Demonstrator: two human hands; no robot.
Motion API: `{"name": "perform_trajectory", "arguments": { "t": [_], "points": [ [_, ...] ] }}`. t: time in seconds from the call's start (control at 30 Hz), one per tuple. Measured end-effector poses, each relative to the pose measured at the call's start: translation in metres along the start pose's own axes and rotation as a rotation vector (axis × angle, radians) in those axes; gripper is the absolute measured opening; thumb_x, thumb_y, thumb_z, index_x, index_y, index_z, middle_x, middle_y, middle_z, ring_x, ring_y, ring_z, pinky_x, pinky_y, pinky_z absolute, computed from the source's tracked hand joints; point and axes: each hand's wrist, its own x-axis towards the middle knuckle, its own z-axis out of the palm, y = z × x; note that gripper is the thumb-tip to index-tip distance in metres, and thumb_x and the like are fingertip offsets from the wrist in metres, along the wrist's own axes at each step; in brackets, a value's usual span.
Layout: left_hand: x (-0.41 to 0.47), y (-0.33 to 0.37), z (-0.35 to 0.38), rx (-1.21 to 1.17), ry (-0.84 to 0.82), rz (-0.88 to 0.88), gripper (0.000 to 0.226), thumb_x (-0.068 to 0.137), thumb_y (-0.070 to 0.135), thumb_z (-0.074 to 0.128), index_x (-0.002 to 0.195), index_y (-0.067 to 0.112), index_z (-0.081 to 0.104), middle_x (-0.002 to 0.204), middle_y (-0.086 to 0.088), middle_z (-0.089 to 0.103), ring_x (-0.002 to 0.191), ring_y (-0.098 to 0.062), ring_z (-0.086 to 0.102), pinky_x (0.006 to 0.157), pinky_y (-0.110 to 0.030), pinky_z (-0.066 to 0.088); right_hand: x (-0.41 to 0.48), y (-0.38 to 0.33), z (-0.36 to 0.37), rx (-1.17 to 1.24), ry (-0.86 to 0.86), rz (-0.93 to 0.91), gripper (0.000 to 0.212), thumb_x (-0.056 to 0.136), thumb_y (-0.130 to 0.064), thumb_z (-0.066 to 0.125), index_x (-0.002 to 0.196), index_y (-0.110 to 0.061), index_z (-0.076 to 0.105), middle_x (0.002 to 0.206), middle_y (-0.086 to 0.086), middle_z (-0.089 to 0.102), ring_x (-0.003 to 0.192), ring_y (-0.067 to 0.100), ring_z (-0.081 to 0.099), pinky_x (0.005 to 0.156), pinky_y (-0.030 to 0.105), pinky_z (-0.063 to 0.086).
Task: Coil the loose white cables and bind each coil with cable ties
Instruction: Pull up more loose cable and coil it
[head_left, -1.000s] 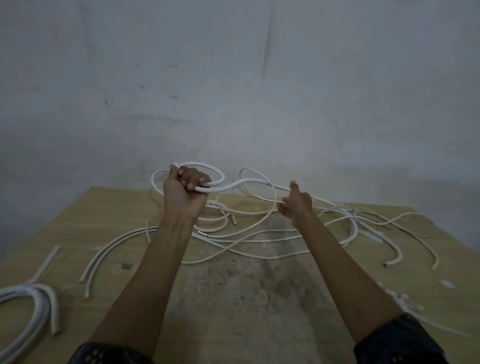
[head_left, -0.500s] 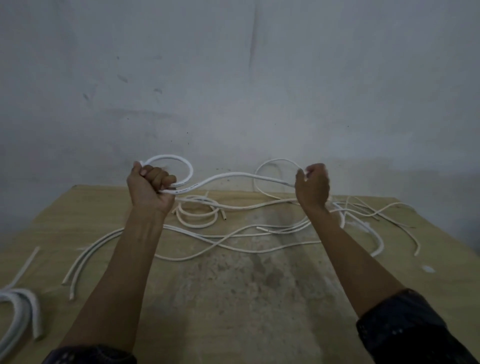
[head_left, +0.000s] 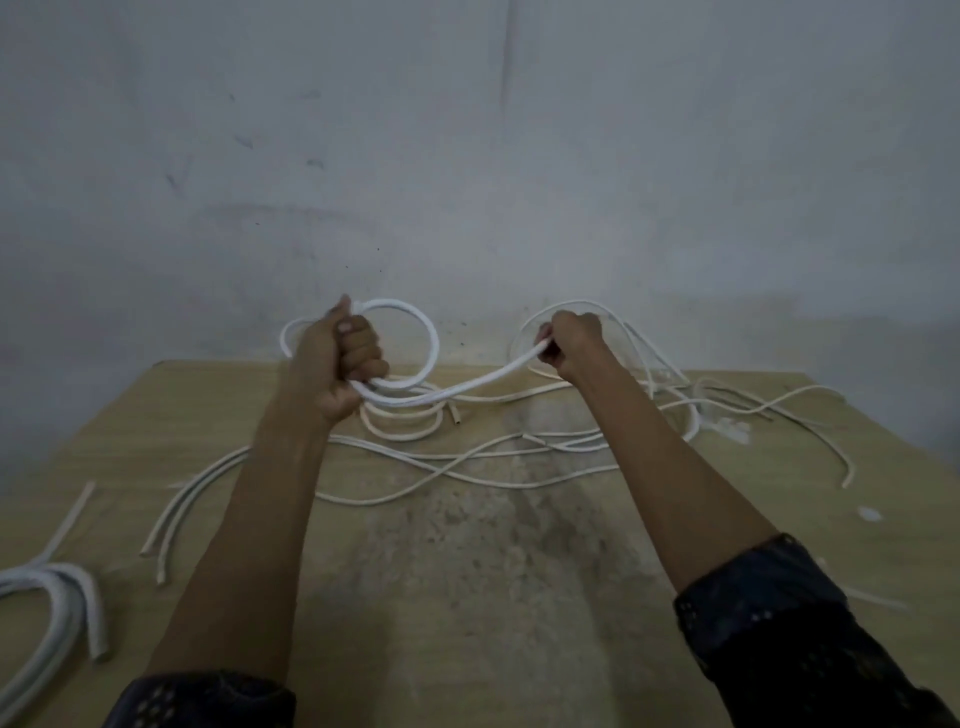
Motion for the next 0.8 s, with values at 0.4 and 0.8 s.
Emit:
{"name": "perform_trajectory", "arguments": {
  "t": [0.4, 0.8],
  "points": [
    [-0.010, 0.051, -0.070, 0.112, -0.324, -0.391, 0.055, 0.104, 0.049, 0.036, 0.077, 0.009, 0.061, 0.058, 0.004, 0.023, 0.048, -0.012, 0.024, 0.050, -0.030, 0.034, 0.009, -0.050, -0.072, 0.405, -0.031, 0.128, 0.009, 0.102, -0.006, 0.043, 0.093, -0.003, 0.043, 0.065, 0.012, 0.045, 0.052, 0.019, 0.046, 0.042, 0.028, 0.054],
    [0.006, -0.031, -0.030, 0.352, -0.112, -0.478, 0.058, 0.057, 0.040, 0.095, 0.058, 0.019, 0.041, 0.053, 0.010, 0.011, 0.039, -0.006, 0.007, 0.029, -0.018, 0.020, 0.016, -0.064, -0.131, -0.853, -0.019, -0.100, 0.022, 0.091, 0.005, 0.047, 0.069, 0.004, 0.052, 0.064, 0.020, 0.056, 0.038, 0.021, 0.058, 0.045, 0.028, 0.055]
  ]
}}
